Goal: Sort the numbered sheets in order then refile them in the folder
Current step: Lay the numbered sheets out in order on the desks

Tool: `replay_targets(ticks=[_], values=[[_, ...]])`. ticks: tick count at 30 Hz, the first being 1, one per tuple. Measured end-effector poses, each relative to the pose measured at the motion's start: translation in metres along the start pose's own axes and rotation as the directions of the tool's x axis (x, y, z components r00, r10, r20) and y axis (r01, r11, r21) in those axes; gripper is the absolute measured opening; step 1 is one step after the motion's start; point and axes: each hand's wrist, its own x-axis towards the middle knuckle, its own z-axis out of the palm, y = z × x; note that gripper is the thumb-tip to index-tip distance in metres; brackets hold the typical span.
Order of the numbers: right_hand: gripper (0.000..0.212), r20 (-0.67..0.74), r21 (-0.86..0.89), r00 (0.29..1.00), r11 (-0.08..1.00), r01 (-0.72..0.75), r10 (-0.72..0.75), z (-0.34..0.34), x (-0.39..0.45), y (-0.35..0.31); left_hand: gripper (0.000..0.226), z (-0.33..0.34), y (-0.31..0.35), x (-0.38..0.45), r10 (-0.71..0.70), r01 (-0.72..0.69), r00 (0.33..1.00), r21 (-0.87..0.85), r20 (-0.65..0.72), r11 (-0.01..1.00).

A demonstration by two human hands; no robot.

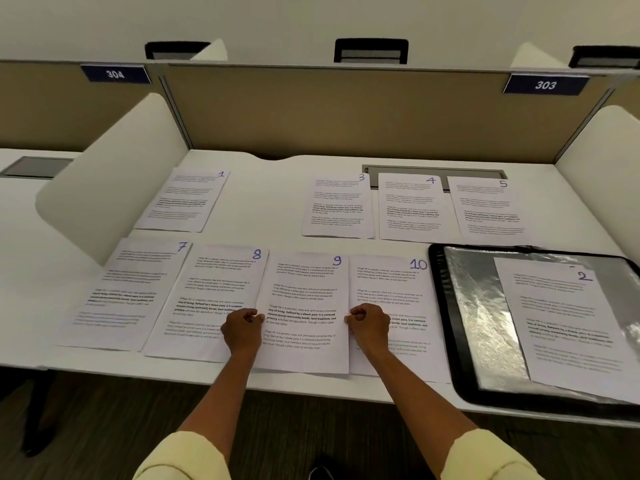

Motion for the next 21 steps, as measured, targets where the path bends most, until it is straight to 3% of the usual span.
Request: replay_targets(ticks=[14,21], values=[[0.014,-0.003,-0.012,1.000,1.000,0.019,-0.019,-0.001,-0.002,-0.003,0.028,-0.002,0.005,0.004,0.044,-0.043,0.999,0.045,-0.018,0.998],[0.013,-0.053,-0.096,0.992,0.989,0.113,-0.118,-0.011,-0.004,-0.005,0.027,0.004,0.005,0.002,0.112,-0.109,0.992,0.056,-0.061,0.992]])
